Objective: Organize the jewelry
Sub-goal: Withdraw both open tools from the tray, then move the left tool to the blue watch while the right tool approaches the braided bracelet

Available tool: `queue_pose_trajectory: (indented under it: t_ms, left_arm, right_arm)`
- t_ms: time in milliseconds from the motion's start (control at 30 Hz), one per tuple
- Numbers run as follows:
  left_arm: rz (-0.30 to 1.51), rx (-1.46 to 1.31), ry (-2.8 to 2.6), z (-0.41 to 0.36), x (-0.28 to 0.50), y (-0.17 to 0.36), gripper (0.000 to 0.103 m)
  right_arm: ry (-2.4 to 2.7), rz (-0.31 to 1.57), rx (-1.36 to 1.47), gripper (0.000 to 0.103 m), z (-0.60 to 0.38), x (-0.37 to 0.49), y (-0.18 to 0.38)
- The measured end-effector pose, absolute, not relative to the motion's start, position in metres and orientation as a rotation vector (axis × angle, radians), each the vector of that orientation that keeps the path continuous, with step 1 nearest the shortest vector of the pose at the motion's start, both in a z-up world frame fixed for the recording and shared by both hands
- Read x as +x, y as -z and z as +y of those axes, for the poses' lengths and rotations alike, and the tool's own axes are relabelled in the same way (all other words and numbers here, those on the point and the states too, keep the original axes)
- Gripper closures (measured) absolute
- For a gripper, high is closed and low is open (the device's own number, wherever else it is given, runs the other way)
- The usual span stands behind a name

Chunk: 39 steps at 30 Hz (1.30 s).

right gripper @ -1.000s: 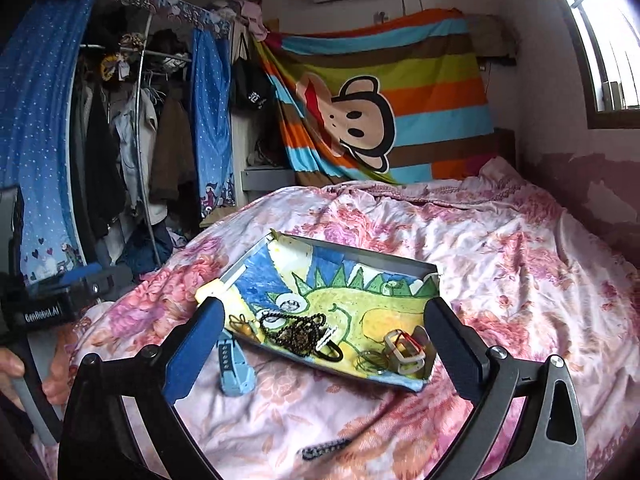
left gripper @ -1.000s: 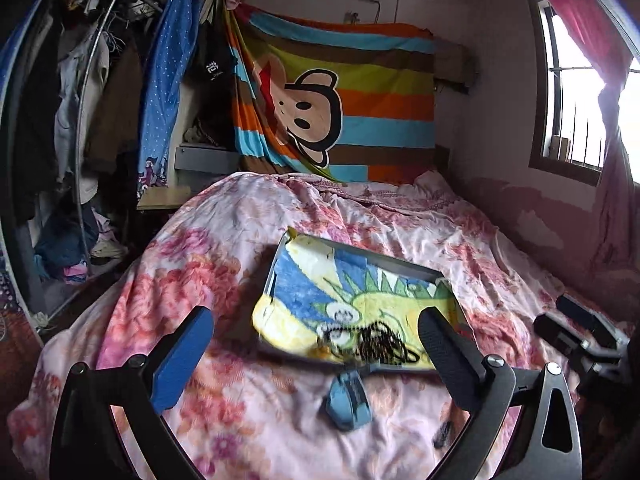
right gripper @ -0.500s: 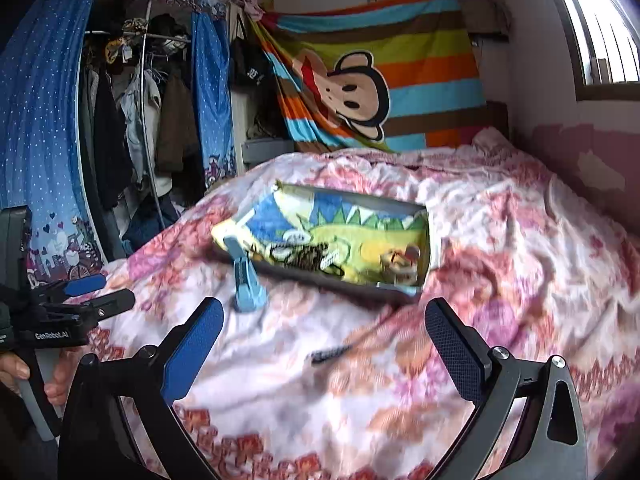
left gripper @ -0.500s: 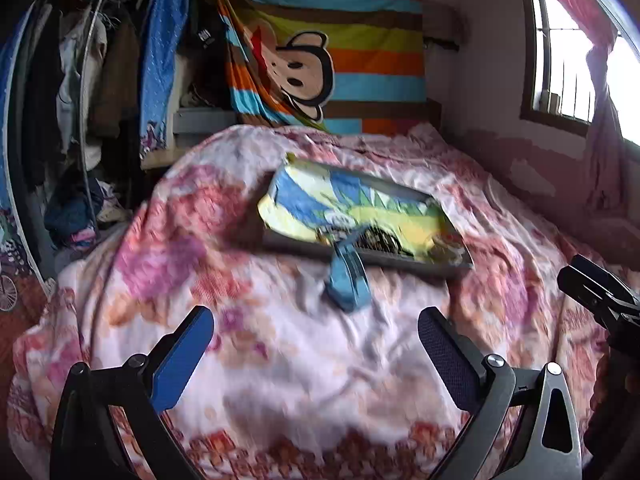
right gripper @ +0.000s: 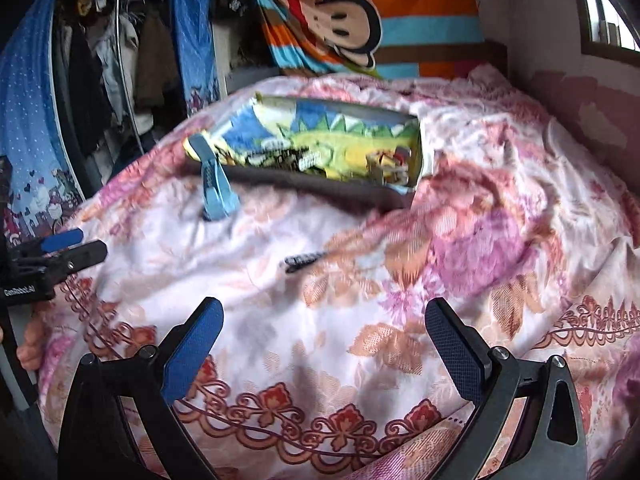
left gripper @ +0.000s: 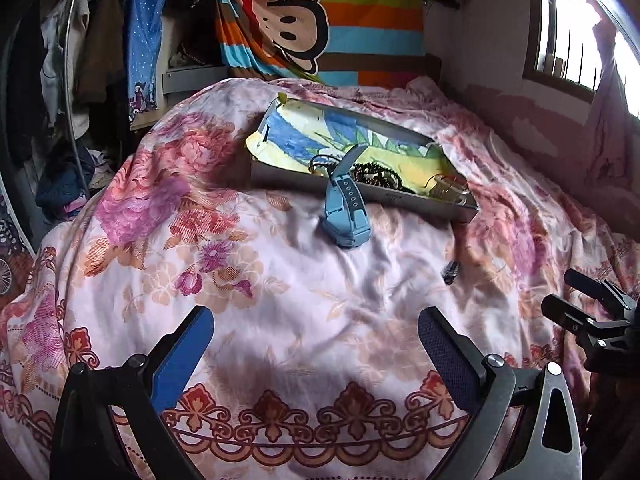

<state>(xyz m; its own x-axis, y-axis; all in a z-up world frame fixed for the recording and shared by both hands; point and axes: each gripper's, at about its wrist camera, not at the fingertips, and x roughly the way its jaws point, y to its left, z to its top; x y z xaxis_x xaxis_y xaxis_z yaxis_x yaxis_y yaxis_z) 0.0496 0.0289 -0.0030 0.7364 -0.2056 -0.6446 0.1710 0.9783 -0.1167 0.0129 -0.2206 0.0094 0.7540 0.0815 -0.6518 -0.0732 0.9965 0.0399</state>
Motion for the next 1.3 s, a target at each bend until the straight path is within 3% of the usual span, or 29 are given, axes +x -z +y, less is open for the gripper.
queue_pose_trajectory:
  t_ms: [500,900,1000,1067,1100,1167,1300]
  left_arm:
    - [0.829,0.012,0.175,0.018,0.081,0.024,0.000]
    - [0.769,-0.049,0.256,0.003,0.148,0.014,0.000]
    - [0.774,-0.048,0.281,-0.004,0.160,0.018,0.000]
    - [0.776,-0.045,0.287,-0.008,0.168,0.020,0.000]
    - [0.777,-0.047,0.293,-0.010,0.173,0.021,0.001]
    - [0.780,-0.056,0.306,-0.013,0.182,0.023,0.005]
    - [0.809,-0.066,0.313,-0.016,0.194,0.029,0.024]
  right_arm:
    - [-0.200,0.828,-0.105,0.004,-0.222,0.070,0.007]
    - [-0.354,0.831,-0.151,0.004,-0.205,0.119,0.017]
    - [-0.374,0.848,-0.159,0.016,-0.200,0.127,0.023]
    - [-0.384,0.867,-0.162,0.030,-0.199,0.128,0.027]
    - [-0.388,0.882,-0.162,0.032,-0.198,0.128,0.031]
    - [-0.394,0.905,-0.157,0.032,-0.199,0.130,0.036]
    - [-0.411,0.941,-0.125,0.032,-0.202,0.134,0.043]
